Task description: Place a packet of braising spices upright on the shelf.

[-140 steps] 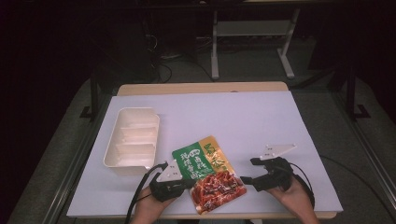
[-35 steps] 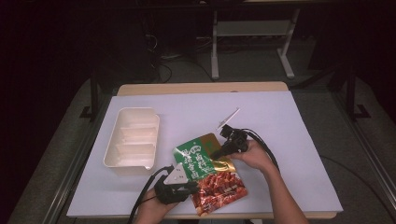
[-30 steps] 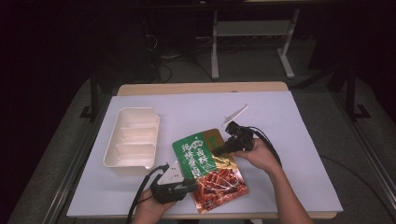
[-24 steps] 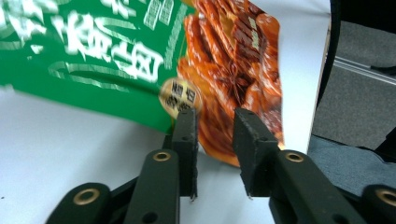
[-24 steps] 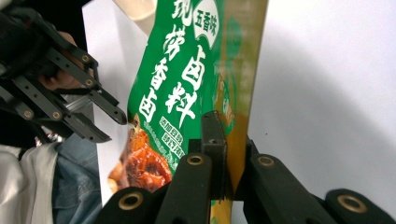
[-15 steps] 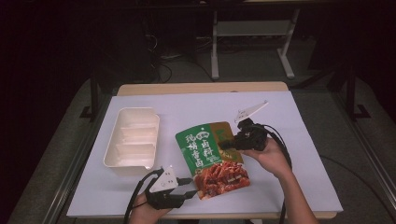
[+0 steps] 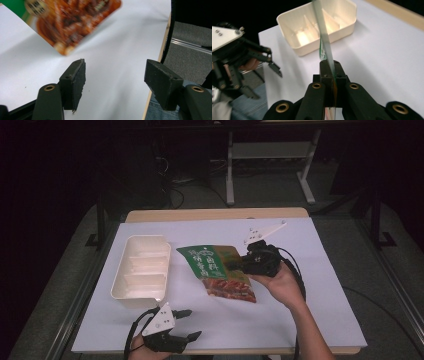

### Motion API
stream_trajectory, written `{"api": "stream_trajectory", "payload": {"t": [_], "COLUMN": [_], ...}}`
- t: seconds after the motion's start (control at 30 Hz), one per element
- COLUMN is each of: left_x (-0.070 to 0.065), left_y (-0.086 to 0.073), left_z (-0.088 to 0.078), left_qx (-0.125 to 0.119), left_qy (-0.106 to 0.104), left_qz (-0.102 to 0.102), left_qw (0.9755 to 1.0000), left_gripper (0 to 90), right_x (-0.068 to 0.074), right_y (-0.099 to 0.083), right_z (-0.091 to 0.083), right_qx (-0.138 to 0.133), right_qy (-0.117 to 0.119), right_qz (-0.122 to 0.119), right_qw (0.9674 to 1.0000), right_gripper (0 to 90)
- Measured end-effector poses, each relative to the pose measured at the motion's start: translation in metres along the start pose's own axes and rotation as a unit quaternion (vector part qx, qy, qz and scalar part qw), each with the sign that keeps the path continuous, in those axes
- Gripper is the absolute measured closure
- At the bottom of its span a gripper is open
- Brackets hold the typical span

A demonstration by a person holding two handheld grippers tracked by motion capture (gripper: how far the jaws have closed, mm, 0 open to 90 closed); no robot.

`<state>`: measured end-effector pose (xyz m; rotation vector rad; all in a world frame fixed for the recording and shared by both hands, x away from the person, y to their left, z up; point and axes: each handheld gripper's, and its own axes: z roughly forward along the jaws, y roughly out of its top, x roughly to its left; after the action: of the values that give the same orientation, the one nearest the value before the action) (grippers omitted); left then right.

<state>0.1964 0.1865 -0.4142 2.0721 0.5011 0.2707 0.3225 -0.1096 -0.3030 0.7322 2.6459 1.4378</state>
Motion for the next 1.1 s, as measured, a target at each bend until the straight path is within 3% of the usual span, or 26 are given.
{"api": "stream_trajectory", "payload": {"t": [0.07,0.23,0.57,1.1], "left_x": [0.001,0.003,-0.004,-0.005], "left_y": [-0.003,-0.008,-0.01,-0.012], "left_z": [-0.004,-0.006,-0.005,-0.006], "left_qx": [-0.003,-0.004,-0.007,-0.013], "left_qy": [0.001,-0.008,-0.017,-0.014], "left_qz": [0.0,-0.002,0.031,0.036], "left_qw": [1.0,1.0,0.9993,0.9992], "left_gripper": [30.5,27.7,27.4,24.1], "right_x": [0.003,0.006,0.025,0.047], "right_y": [0.006,0.016,0.049,0.083], "right_z": [0.002,0.005,0.021,0.051], "right_qx": [-0.006,-0.016,-0.044,-0.082], "right_qy": [-0.013,-0.021,-0.035,-0.008], "right_qz": [-0.006,0.002,-0.023,-0.025], "right_qw": [0.9999,0.9997,0.9981,0.9963], "right_gripper": [89.7,89.7,89.7,89.7]}}
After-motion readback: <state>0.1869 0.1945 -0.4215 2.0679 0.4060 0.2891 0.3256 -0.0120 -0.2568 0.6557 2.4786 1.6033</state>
